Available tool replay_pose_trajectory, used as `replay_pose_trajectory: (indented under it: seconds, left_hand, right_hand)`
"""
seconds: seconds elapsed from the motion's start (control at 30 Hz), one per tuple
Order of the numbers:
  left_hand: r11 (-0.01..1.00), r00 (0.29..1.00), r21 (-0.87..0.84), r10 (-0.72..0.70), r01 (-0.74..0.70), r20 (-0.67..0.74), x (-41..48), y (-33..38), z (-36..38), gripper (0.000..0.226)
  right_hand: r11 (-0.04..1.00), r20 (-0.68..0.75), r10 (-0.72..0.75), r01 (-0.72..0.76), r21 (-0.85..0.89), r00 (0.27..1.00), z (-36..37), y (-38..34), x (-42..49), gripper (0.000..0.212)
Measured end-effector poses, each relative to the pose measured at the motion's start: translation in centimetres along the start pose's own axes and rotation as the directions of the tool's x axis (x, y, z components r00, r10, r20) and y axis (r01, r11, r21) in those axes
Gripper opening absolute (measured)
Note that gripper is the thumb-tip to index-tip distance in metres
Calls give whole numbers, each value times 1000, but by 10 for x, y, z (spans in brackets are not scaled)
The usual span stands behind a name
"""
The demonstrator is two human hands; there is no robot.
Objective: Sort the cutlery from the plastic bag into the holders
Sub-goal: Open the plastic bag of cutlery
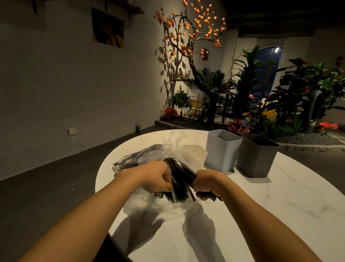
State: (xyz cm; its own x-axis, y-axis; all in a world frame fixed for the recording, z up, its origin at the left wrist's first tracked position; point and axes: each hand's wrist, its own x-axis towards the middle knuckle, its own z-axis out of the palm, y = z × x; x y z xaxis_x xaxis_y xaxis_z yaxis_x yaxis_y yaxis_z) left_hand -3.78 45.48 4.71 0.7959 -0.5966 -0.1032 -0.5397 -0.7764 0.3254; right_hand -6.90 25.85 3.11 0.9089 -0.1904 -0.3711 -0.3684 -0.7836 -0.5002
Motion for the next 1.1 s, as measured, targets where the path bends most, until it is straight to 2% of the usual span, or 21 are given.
replay_pose_trajectory:
  seconds: [0.13, 0.33, 0.47, 0.57, 0.67, 0.83, 1.03, 1.1]
  left_hand:
    - [995, 996, -58, -76, 79, 54, 4, -1, 13, 21]
    - [951, 988, -265, -146, 156, 58, 9, 13, 39, 23]
    - [869, 983, -460, -161, 182, 84, 6, 24, 50, 41]
    - [684, 965, -680, -172, 262, 199, 0, 36, 56, 61]
    - [500, 955, -813, -158, 298, 252, -3, 45, 69, 84]
    - [166, 964, -955, -148, 244, 220, -10, 70, 89, 84]
    - [19, 967, -993, -228, 120, 113, -6, 117, 97, 80]
    - [3, 956, -996, -283, 85, 81, -4, 134, 99, 76]
  right_hand:
    - [996, 34, -2, -1, 86, 999, -7, 11, -12, 25]
    - [981, 84, 0, -16, 194, 996, -17, 34, -27, 27]
    - [969, 117, -59, 29, 246, 991, -23, 48, -38, 29]
    - [964, 188, -131, 80, 255, 973, -26, 60, -47, 28]
    - [953, 263, -198, 123, 276, 944, -27, 73, -56, 28]
    - [933, 286, -257, 161, 321, 923, -21, 89, -66, 31]
    - [908, 230, -345, 262, 326, 910, -4, 99, -76, 28]
    - [918, 172, -356, 310, 247, 919, 5, 102, -79, 34]
